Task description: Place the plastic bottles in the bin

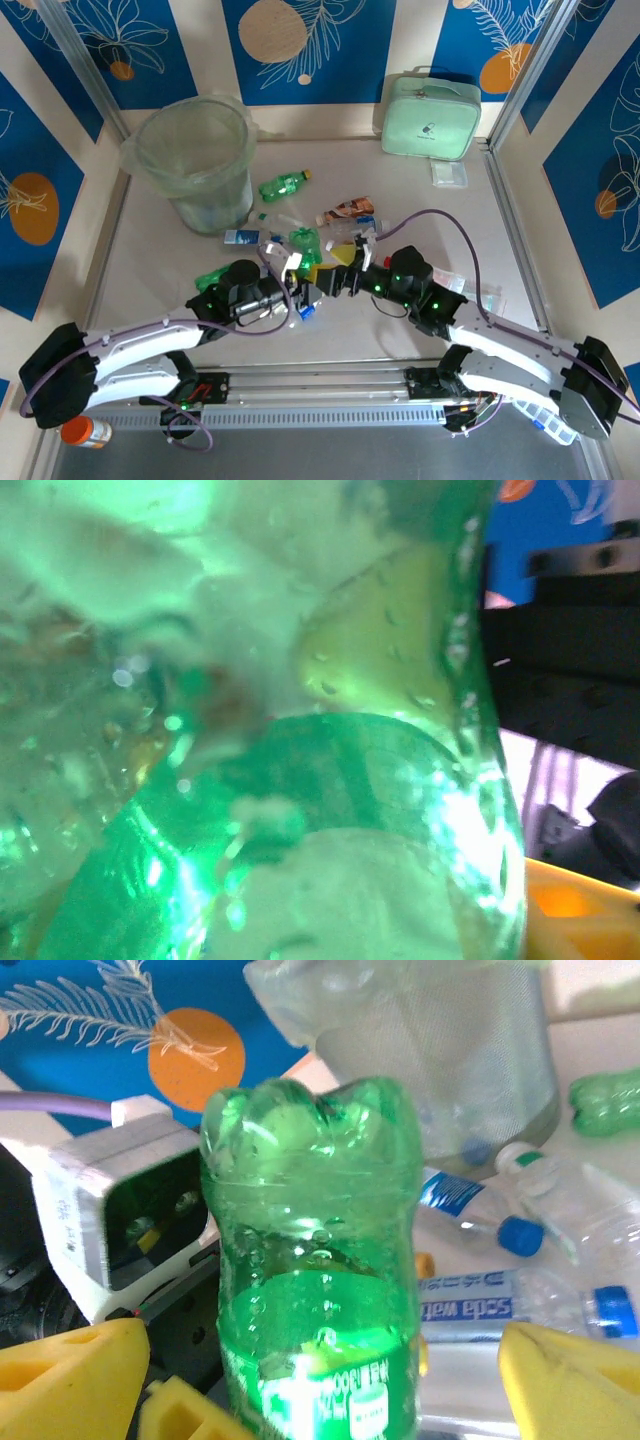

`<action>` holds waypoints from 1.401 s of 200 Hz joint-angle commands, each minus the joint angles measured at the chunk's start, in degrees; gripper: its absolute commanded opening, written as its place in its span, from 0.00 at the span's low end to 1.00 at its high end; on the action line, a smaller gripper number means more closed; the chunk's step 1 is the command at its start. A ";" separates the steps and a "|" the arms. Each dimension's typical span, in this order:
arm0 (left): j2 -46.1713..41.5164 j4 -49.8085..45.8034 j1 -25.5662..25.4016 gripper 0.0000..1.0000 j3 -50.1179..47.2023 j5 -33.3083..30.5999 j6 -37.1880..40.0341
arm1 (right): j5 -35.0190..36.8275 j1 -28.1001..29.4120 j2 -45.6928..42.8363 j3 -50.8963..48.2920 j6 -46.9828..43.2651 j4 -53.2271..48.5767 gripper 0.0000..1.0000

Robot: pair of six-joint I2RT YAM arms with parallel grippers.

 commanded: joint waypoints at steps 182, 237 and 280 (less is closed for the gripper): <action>23.55 -68.89 34.88 0.32 76.43 -18.15 -23.85 | 25.05 0.01 8.97 7.70 2.81 -15.41 0.87; 39.26 -76.37 45.12 0.22 88.91 -8.66 -33.81 | 26.79 1.49 11.81 9.94 1.63 -16.83 0.87; 46.28 -82.23 47.13 0.23 91.38 -8.12 -38.73 | 30.51 1.88 15.84 12.73 2.62 -20.61 0.88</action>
